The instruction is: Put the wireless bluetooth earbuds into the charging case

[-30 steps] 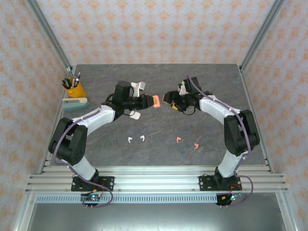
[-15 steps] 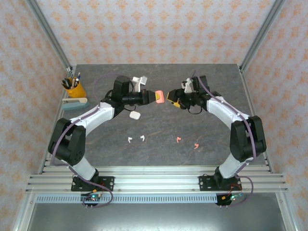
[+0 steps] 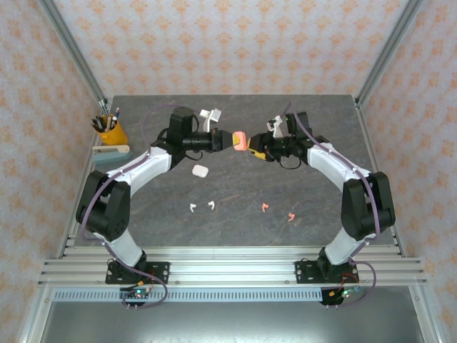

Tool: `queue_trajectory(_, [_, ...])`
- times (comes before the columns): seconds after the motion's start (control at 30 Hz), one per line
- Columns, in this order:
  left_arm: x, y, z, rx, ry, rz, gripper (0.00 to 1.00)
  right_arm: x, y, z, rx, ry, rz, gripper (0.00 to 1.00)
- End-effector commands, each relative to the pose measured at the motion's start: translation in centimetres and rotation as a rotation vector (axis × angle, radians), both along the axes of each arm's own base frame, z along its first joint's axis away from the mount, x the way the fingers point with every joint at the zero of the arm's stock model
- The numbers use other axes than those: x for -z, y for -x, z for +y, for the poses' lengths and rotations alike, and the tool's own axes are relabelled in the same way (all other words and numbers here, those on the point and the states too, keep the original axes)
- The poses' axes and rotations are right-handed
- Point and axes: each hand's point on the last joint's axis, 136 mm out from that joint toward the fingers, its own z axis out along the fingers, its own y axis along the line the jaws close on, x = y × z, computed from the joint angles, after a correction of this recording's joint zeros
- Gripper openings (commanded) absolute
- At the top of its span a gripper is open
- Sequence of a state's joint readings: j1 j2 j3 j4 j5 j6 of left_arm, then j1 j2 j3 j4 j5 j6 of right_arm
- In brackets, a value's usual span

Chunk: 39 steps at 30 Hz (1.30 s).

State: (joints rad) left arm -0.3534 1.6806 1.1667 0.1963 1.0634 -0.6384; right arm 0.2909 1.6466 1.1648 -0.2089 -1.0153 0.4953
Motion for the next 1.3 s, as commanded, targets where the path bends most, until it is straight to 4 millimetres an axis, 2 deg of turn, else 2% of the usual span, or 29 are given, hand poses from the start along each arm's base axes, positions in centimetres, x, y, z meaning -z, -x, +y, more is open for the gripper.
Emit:
queue_trajectory(0.0, [-1.0, -0.6, -0.3, 0.013, 0.013, -0.03, 0.02, -3.2, 0.7, 0.4, -0.051, -0.037, -0.082, 0.42])
queue_trajectory(0.23, [-1.0, -0.9, -0.5, 0.02, 0.02, -0.026, 0.01, -4.4, 1.3, -0.8, -0.032, -0.034, -0.11, 0.42])
queue_trajectory(0.6, [-1.8, -1.4, -0.9, 0.031, 0.035, -0.032, 0.01, -4.8, 1.0, -0.5, -0.042, -0.055, -0.113, 0.39])
queue_trajectory(1.27, [-2.5, -1.3, -1.2, 0.05, 0.06, -0.032, 0.01, -4.7, -0.9, 0.2, -0.044, -0.076, -0.109, 0.35])
